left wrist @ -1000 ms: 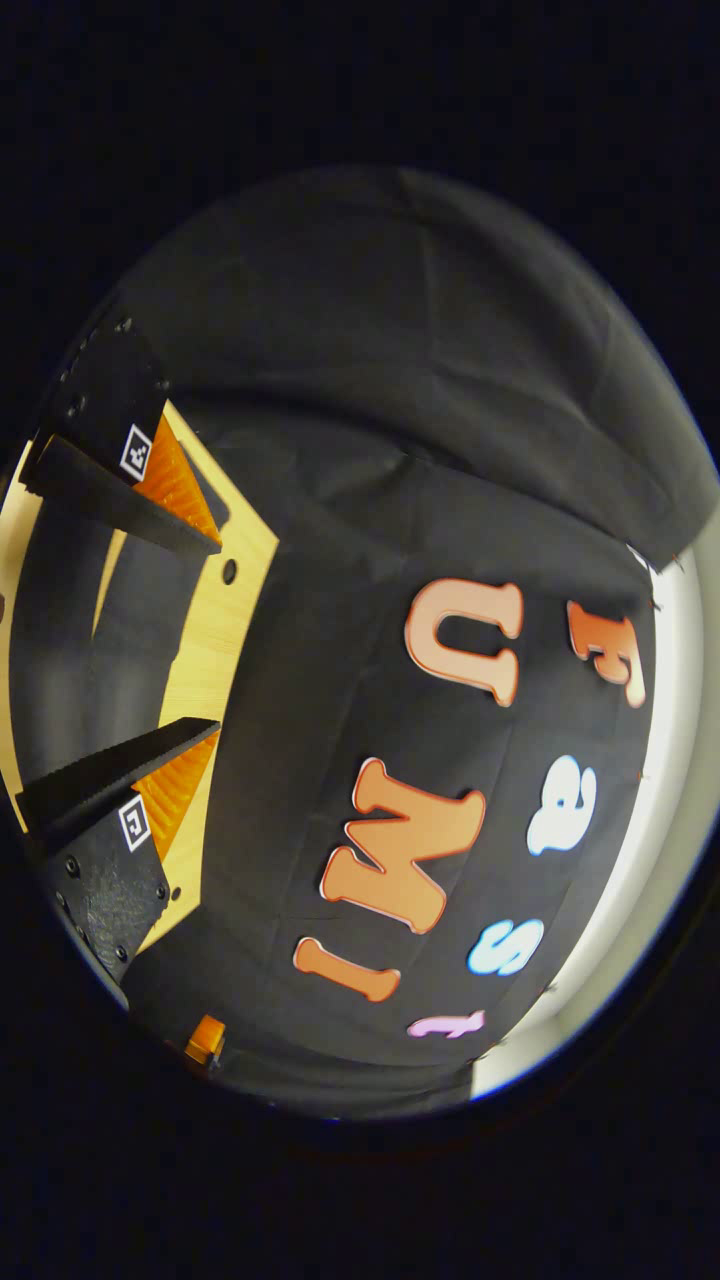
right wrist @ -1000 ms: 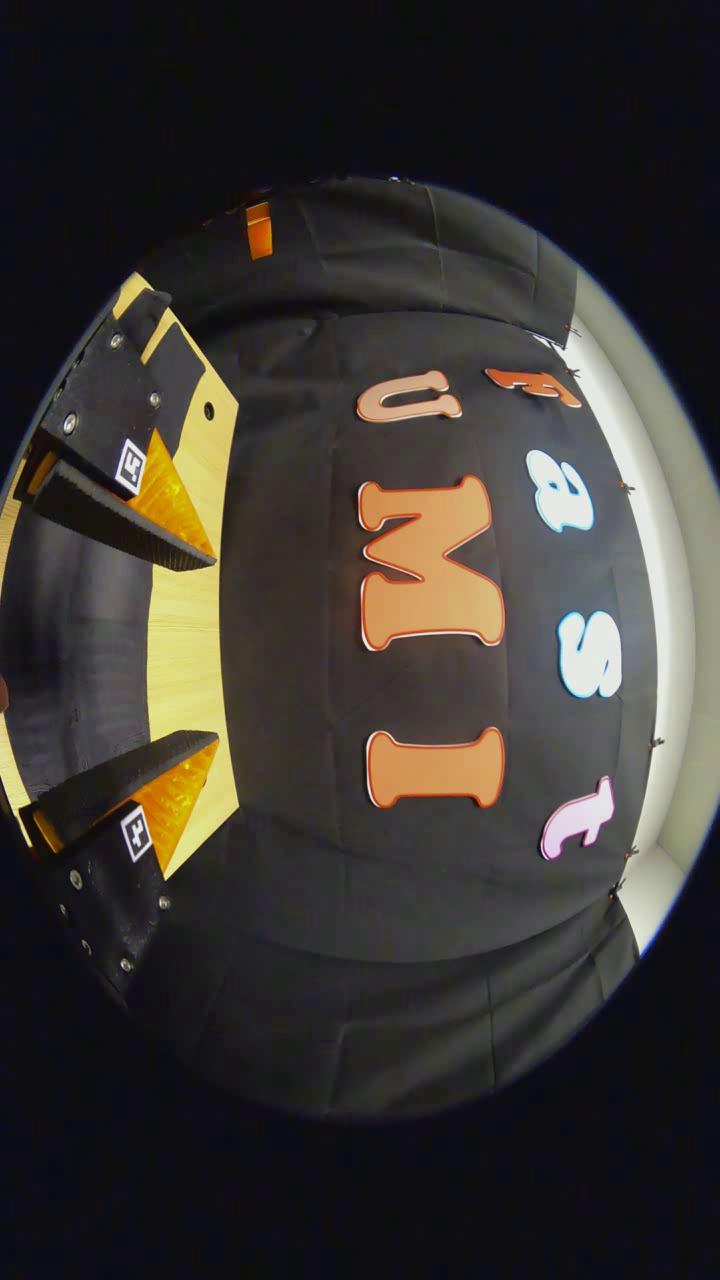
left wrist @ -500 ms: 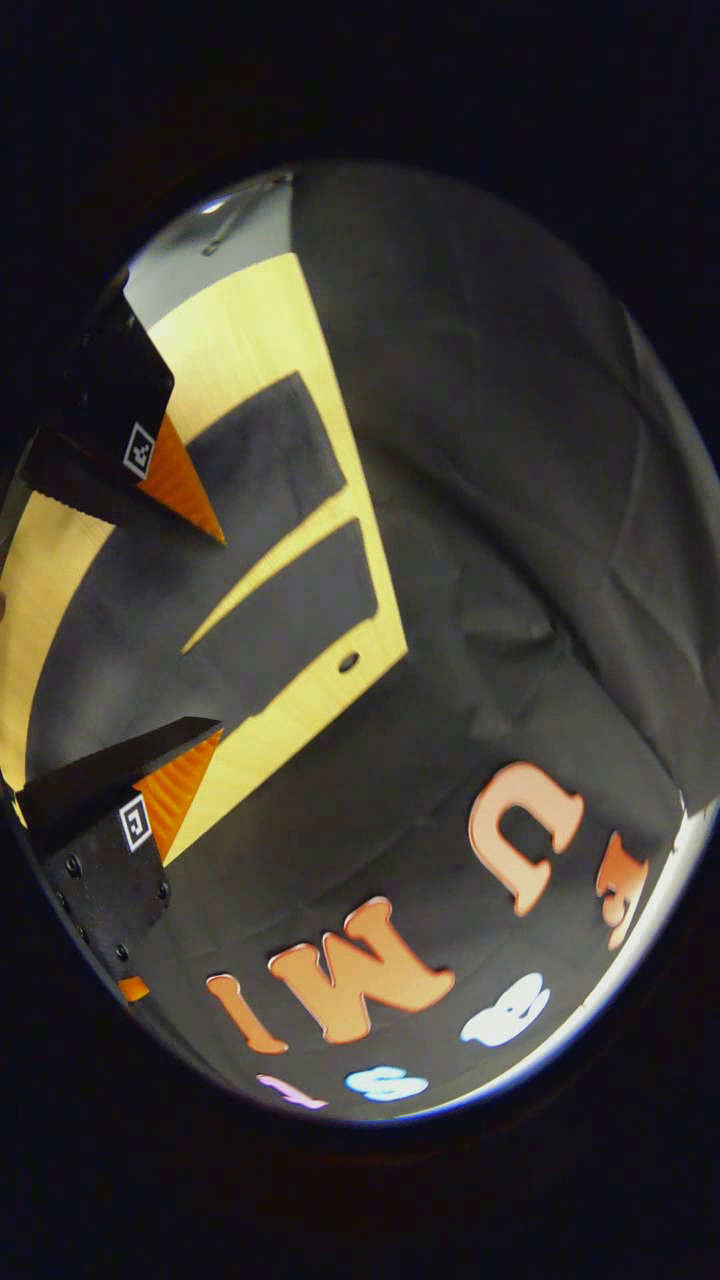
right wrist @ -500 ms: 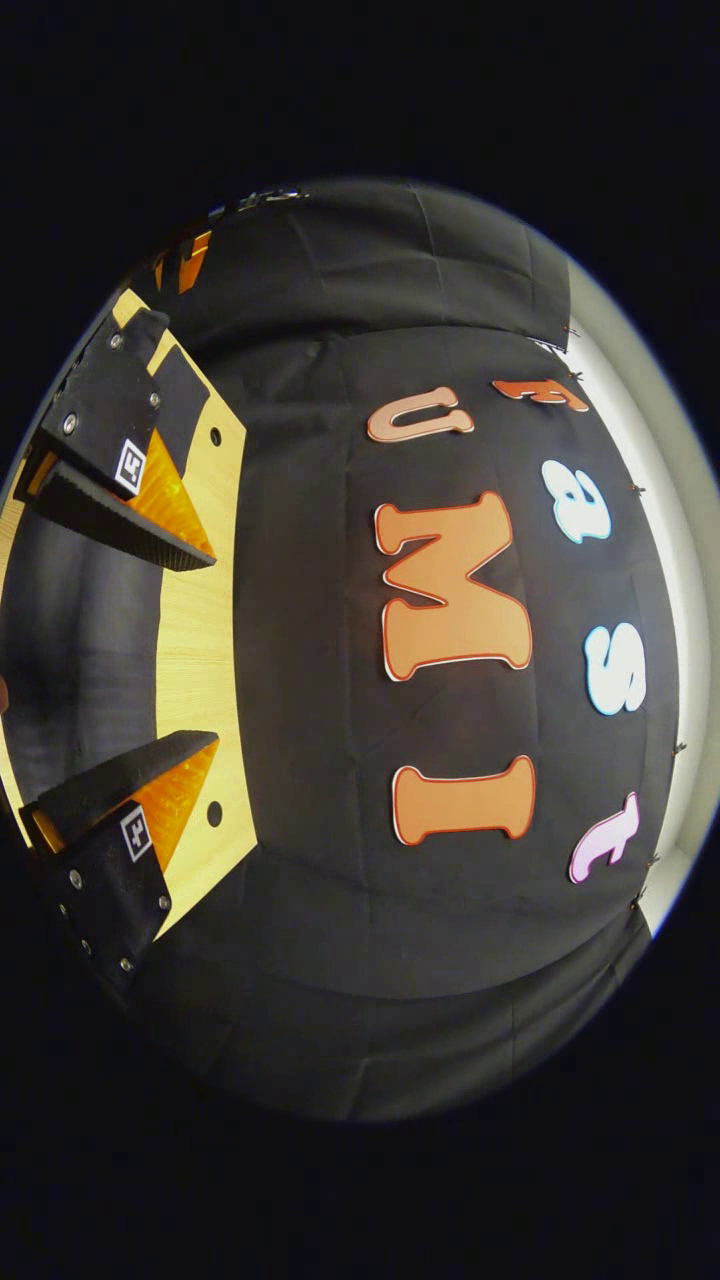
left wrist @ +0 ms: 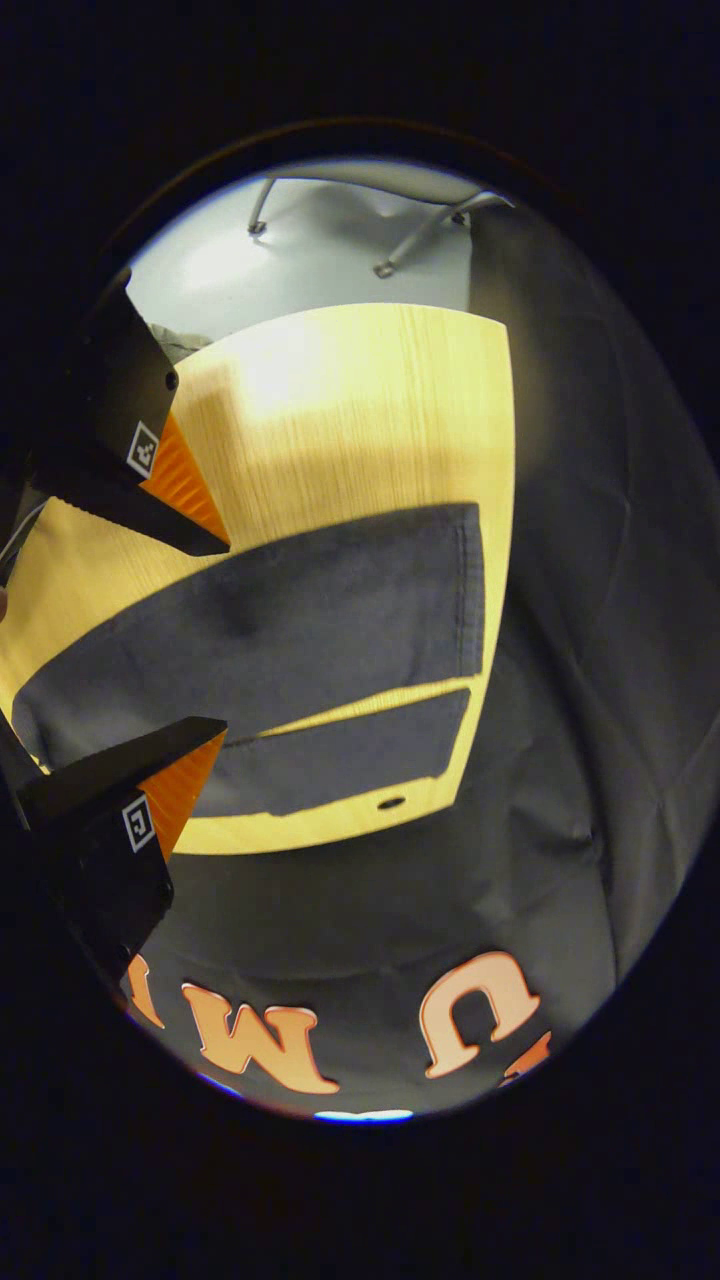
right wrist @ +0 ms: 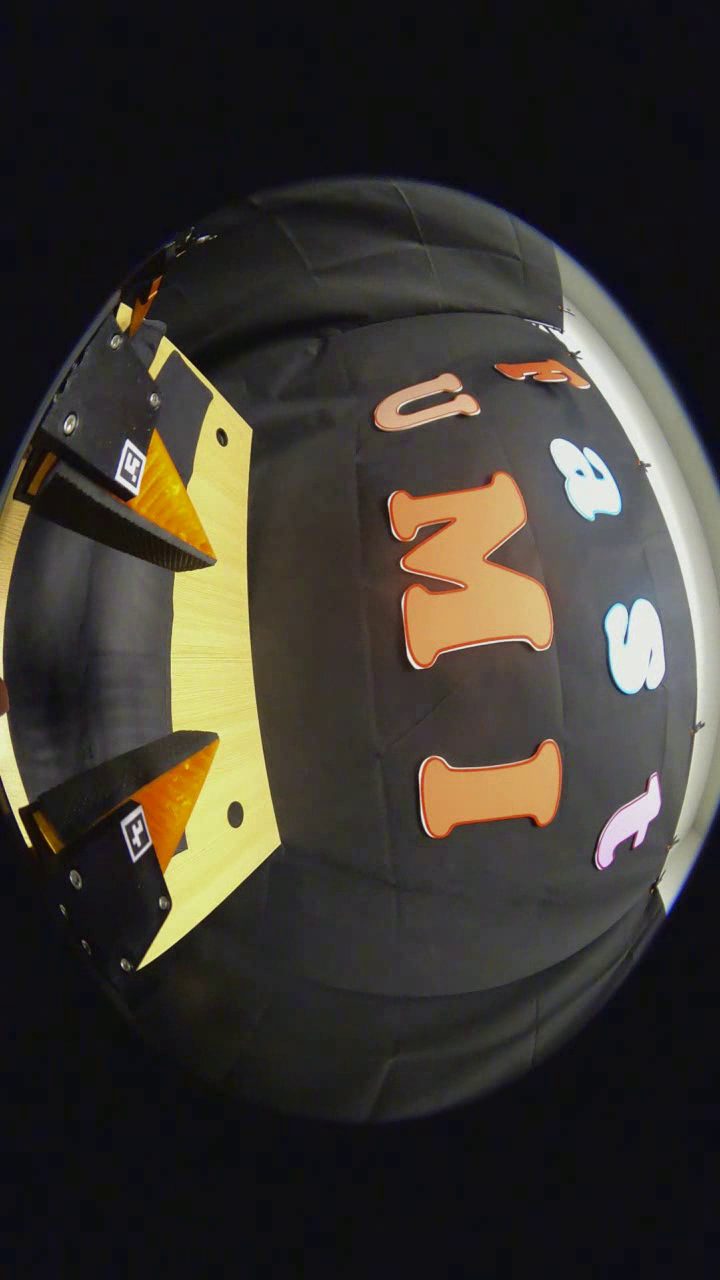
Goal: Grasp the waist and the cuffs of the jeans and fold them to make the two legs overlap; first hold the waist and fold one-third of the jeans toward the cuffs, then hold the cuffs and fold the remaining one-third in the same direction to finish folding.
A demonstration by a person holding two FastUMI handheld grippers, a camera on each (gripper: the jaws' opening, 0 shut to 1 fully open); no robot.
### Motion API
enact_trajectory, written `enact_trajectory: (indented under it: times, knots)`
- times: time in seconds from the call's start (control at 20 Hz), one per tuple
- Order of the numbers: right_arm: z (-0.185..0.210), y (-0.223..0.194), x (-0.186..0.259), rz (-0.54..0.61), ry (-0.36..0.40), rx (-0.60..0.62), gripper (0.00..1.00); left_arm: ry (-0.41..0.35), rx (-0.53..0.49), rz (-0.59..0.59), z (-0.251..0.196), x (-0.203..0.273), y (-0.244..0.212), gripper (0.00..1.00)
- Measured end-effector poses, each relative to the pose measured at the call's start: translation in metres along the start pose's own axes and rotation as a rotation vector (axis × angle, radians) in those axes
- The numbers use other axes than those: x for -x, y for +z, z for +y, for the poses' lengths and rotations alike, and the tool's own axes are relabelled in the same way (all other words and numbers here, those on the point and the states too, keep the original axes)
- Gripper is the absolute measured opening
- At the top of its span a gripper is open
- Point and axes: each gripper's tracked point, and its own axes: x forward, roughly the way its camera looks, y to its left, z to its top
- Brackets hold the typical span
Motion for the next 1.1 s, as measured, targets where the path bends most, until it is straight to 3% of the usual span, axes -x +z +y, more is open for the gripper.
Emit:
enact_trajectory:
  times: [0.35, 0.6, 0.75, 0.95, 1.05, 1.1]
  knots:
    - [-0.01, -0.006, -0.003, 0.042, -0.029, -0.013, 0.97, 0.082, 0.077, -0.007, 0.02, -0.028, 0.011, 0.98]
    - [-0.018, -0.006, -0.009, 0.062, -0.047, -0.044, 0.97, 0.09, 0.11, 0.01, 0.017, -0.035, 0.012, 0.96]
    - [-0.018, -0.007, -0.009, 0.069, -0.044, -0.077, 0.96, 0.046, 0.131, 0.018, 0.002, -0.045, 0.016, 0.96]
    - [-0.023, -0.002, -0.004, 0.064, -0.064, -0.083, 0.97, -0.076, 0.126, 0.053, -0.03, -0.065, 0.019, 0.95]
    - [-0.029, 0.0, 0.002, 0.06, -0.08, -0.1, 0.97, -0.098, 0.128, 0.057, -0.037, -0.08, 0.02, 0.9]
    - [-0.032, 0.0, 0.006, 0.057, -0.088, -0.112, 1.0, -0.087, 0.131, 0.06, -0.038, -0.087, 0.02, 0.82]
